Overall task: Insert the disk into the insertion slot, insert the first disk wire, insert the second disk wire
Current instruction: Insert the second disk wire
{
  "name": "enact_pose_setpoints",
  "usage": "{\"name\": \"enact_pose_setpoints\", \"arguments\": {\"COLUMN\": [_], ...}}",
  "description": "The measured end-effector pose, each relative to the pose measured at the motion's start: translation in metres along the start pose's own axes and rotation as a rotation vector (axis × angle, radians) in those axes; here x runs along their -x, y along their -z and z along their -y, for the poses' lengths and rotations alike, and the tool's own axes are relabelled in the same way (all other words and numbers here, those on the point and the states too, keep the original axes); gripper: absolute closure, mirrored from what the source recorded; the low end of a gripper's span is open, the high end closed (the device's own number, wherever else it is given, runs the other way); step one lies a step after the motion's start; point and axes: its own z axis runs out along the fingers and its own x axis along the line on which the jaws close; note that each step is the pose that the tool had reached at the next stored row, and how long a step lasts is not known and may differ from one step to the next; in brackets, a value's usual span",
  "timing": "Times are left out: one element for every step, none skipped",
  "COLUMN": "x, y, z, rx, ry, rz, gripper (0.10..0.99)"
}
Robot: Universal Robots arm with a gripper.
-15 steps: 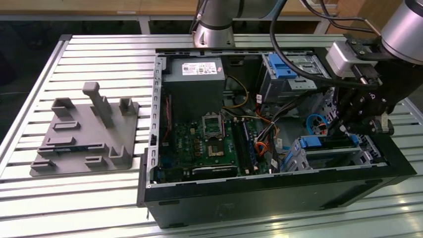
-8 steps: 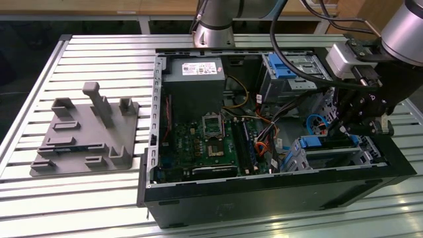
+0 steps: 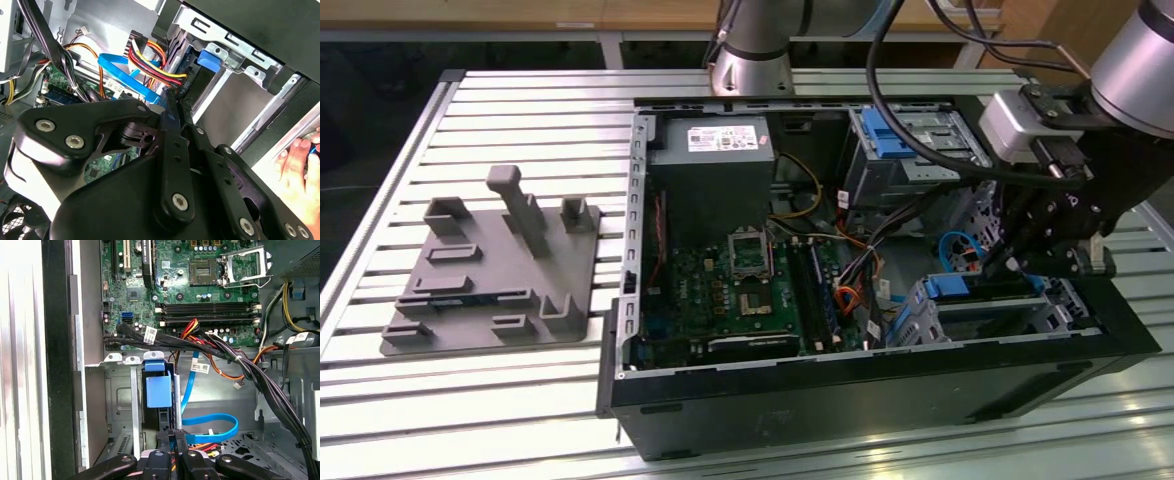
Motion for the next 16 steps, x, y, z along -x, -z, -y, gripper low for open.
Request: {"name": "enact_pose_setpoints", "arguments": {"x": [0.0000, 0.0000, 0.0000, 0.0000, 0.0000, 0.0000, -0.0001, -0.0001, -0.0001, -0.0001, -0.0001, -0.0001, -0.0002, -0.0002, -0.0002, -0.0002], "y": [-0.0003, -0.0007, -0.0009, -0.0010, -0.0012, -0.0014, -0.0017, -0.0019, -0.0022, -0.0025, -0.0029, -0.0032, -0.0035, -0.0039, -0.0043, -0.0047], "z": [0.0000, 0.0000, 0.0000, 0.0001, 0.0000, 0.0001, 0.0001, 0.0001, 0.0001, 0.0001, 0.0001, 0.0001, 0.0001, 0.0001, 0.0002, 0.0002], "rx": [0.000, 0.000, 0.000, 0.000, 0.000, 0.000, 0.001, 0.001, 0.001, 0.001, 0.001, 0.001, 0.001, 0.001, 0.002, 0.002], "ry": [0.000, 0.000, 0.000, 0.000, 0.000, 0.000, 0.000, 0.000, 0.000, 0.000, 0.000, 0.000, 0.000, 0.000, 0.000, 0.000], "rz": [0.0000, 0.0000, -0.0001, -0.0002, -0.0002, -0.0002, 0.0000, 0.0000, 0.0000, 0.0000, -0.0001, -0.0001, -0.0002, -0.0002, -0.0003, -0.0005], "gripper": [0.925, 0.925, 0.925, 0.925, 0.925, 0.925, 0.925, 0.925, 0.925, 0.925, 0.925, 0.925, 0.925, 0.925, 0.925, 0.925]}}
